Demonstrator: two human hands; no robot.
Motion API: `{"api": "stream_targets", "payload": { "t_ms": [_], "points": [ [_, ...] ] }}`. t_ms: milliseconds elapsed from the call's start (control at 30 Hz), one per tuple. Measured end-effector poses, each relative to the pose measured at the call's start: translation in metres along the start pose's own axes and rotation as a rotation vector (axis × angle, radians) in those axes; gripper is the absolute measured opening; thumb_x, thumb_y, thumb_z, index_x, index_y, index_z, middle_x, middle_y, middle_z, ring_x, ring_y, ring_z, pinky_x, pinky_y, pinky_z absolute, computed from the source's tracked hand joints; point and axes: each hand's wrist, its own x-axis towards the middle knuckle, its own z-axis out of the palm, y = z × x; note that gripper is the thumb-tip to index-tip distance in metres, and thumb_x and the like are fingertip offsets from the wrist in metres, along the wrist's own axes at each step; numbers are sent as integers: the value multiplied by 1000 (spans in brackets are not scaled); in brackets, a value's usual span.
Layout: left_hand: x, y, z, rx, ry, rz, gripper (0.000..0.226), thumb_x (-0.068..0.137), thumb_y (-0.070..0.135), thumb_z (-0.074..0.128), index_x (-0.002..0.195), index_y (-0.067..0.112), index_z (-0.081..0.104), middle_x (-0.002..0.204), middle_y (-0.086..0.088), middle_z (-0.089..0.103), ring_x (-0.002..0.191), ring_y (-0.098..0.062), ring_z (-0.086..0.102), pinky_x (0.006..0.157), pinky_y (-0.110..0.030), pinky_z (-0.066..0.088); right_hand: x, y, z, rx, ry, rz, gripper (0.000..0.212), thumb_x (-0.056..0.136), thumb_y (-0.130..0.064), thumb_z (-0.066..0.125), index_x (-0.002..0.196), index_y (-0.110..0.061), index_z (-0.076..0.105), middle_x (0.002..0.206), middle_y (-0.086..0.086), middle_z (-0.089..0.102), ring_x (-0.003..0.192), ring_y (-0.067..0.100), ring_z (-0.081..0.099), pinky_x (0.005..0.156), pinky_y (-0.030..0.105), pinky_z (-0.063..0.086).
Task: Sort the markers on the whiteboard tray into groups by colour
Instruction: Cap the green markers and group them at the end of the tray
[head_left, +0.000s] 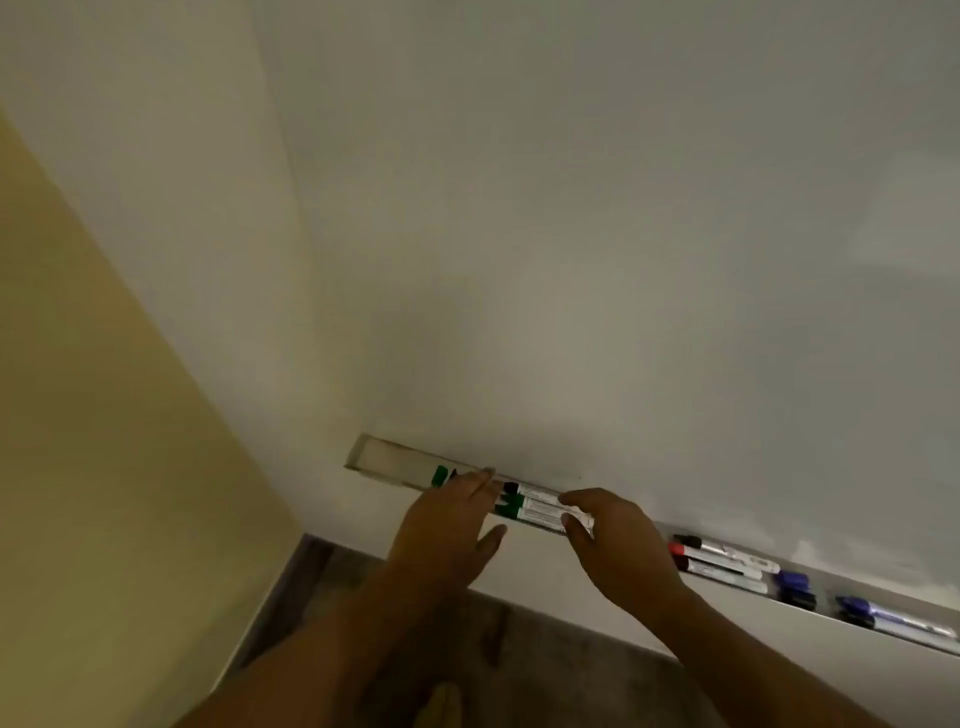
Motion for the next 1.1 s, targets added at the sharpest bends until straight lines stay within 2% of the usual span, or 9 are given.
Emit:
{"api": "stream_targets", "payload": {
  "t_ms": [100,167,333,433,567,700,867,1000,1100],
  "points": [
    [15,-24,4,-41,-5,-15,49,91,47,49,135,28,40,136,4,49,116,-13,50,94,-29,41,17,1,20,-111,-34,53,25,92,-23,55,114,-30,63,114,-5,64,97,11,59,84,25,50],
    [20,-32,7,-44,-73,-35,44,90,46,52,130,29,45,134,4,49,107,-13,55,86,-27,44,21,3,27,-176,-82,84,27,91,-16,53,112,-30,65,114,-4,64,98,13,59,85,26,50],
    [36,-47,12,-20,-129,-25,44,87,46,57,126,28,48,130,5,49,101,-13,57,83,-28,47,33,15,34,-289,-94,95,28,87,-27,60,115,-33,63,118,-8,62,102,13,55,88,29,48],
    [47,-49,12,-4,-145,-44,44,87,44,59,127,27,51,127,3,54,103,-15,57,87,-31,48,38,20,39,-336,-106,70,28,86,-31,60,114,-34,63,116,-8,63,100,13,55,87,30,47],
    [58,-50,15,43,-226,-54,35,88,42,58,119,25,57,112,1,62,98,-17,59,84,-33,49,42,30,44,-369,-114,45,29,86,-36,61,114,-34,63,116,-9,63,101,13,54,88,30,44],
    [62,-50,22,76,-270,-31,24,89,36,57,111,25,60,107,1,63,94,-17,60,81,-32,49,43,36,47,-418,-145,-9,32,85,-39,60,116,-34,62,114,-8,63,102,14,53,87,31,42],
    [63,-48,29,24,-229,-31,13,91,25,58,104,24,62,102,1,64,88,-14,60,79,-29,52,45,41,49,-436,-178,-9,35,82,-39,64,116,-32,61,113,-6,61,104,15,52,88,33,42],
    [61,-47,29,-4,-167,-19,13,88,26,63,101,27,64,101,4,60,83,-13,58,69,-21,43,49,42,48,-415,-174,-3,24,78,-39,66,99,-31,61,106,-7,61,101,15,51,86,32,43],
    [58,-44,26,-68,-125,-10,15,86,30,65,101,28,65,105,6,55,83,-11,58,69,-20,42,48,40,45,-390,-181,-16,18,78,-38,67,92,-32,58,103,-8,63,97,14,51,84,31,41]
  ]
}}
